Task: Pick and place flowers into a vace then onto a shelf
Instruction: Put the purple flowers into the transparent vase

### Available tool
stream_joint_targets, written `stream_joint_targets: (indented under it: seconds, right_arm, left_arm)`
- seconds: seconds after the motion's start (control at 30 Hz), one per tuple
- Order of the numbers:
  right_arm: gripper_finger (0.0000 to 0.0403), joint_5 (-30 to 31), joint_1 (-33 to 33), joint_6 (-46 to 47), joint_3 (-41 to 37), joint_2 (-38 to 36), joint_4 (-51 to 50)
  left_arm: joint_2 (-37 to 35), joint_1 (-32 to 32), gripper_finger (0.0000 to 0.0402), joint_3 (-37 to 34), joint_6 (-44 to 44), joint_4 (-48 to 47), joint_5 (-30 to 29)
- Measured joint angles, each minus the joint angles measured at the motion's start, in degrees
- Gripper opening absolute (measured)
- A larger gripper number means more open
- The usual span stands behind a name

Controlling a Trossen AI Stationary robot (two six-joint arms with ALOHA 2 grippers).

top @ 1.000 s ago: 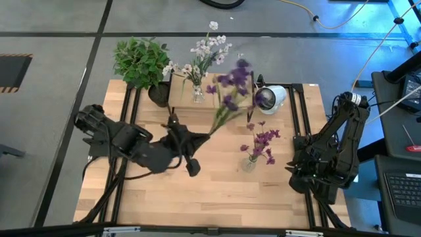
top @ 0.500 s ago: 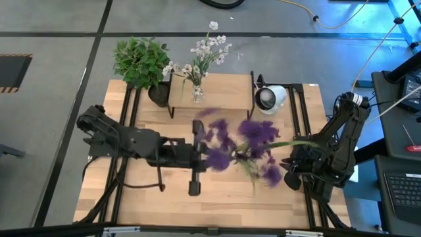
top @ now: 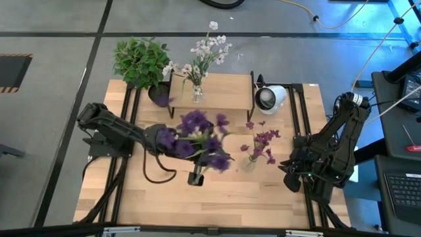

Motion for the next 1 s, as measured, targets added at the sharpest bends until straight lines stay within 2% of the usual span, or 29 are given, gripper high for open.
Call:
stream_joint_targets:
  seconds: [0.17, 0.4, 0.53, 0.83, 1.0]
  right_arm:
    - [0.0097, 0.00, 0.00, 0.00, 0.00, 0.00, 0.23]
    - [0.0097, 0.01, 0.00, 0.02, 0.00, 0.00, 1.07]
    - [0.0097, 0.05, 0.00, 1.44, 0.00, 0.00, 1.69]
    - [0.0097, 0.05, 0.00, 3.21, 0.00, 0.00, 3.43]
    - [0.0097, 0.05, 0.00, 3.21, 0.00, 0.00, 5.30]
  left_arm:
    - [0.33, 0.38, 0.0004, -8.21, -0.10, 12.14, 0.15]
    - [1.49, 1.39, 0.0004, -16.51, -2.76, 20.64, -2.50]
    - [4.19, 2.54, 0.0004, -18.58, -3.66, 25.59, -2.52]
    - [14.35, 6.41, 0.0004, -20.70, -12.35, 37.11, -2.34]
    - [19.21, 8.37, 0.0004, -20.70, -15.60, 40.04, -2.48]
